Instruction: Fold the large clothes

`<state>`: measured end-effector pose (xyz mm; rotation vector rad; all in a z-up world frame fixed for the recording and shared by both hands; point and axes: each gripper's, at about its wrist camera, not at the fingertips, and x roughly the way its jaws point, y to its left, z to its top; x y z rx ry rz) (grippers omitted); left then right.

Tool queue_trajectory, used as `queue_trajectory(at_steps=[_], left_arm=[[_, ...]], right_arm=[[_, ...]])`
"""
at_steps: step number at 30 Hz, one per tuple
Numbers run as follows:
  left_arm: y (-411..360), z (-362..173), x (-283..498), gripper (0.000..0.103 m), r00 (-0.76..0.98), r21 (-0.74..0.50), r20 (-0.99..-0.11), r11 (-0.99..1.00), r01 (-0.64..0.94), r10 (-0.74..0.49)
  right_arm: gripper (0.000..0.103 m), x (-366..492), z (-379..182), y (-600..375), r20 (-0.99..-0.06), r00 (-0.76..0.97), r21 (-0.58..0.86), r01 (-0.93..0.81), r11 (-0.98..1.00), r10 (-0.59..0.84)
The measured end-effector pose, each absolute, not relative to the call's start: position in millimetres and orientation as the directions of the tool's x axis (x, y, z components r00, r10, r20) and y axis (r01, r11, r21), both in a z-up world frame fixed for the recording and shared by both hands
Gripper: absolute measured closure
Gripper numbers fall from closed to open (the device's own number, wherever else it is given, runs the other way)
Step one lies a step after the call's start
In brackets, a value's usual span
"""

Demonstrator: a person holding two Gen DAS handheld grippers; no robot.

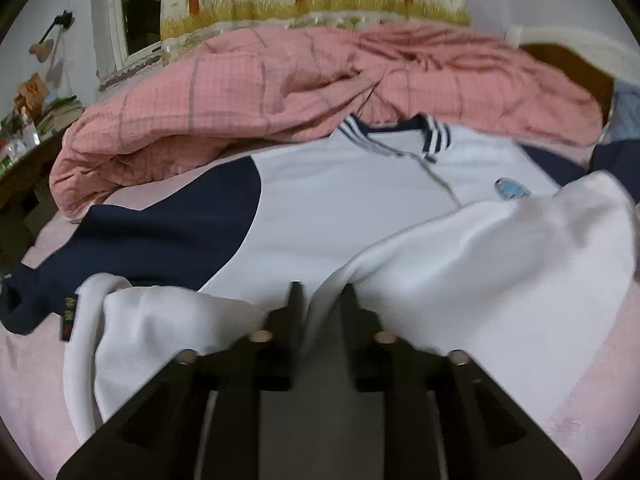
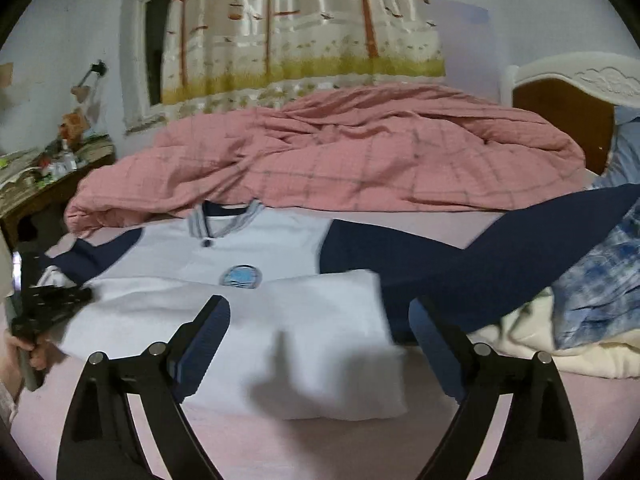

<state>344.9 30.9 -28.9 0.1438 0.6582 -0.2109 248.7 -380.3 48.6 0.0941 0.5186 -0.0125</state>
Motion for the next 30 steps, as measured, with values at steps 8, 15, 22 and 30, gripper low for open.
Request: queue_trajectory(at_steps=[8,15,22,30], left_arm=[[74.1,8.8,300.3,0.001,0.864,0.055,-0.501,0.994,0.092,-0.053],[140.1,-25.4,329.3,0.004,0.719,-0.155,-0.69,0.987,-0.032,-0.085],[137.0,-33.2,334.4,0.01,0.711,-0.067,-0.703,0.996,-0.058,-0.005],[131.8,-25.5,321.3,0.015,0.762,0.011,-0.645,0.999,-0.053,0.048]], right_arm=[[0.012,312.0,-21.4,-398.6,-0.671,0.74,0.138,0.071,0.988,0.04],[0.099,301.5,-25.6,-422.5,-0.695,0.718,0.222,0.159,0.962,0.042],[0.1,271.4,-23.0,-416.8,-0.799,0.6,0.189,0.182,0.965,0.043],[0.099,260.1,-23.8,-428.8,-0.805,0.592,0.198,0.214,0.957,0.034]])
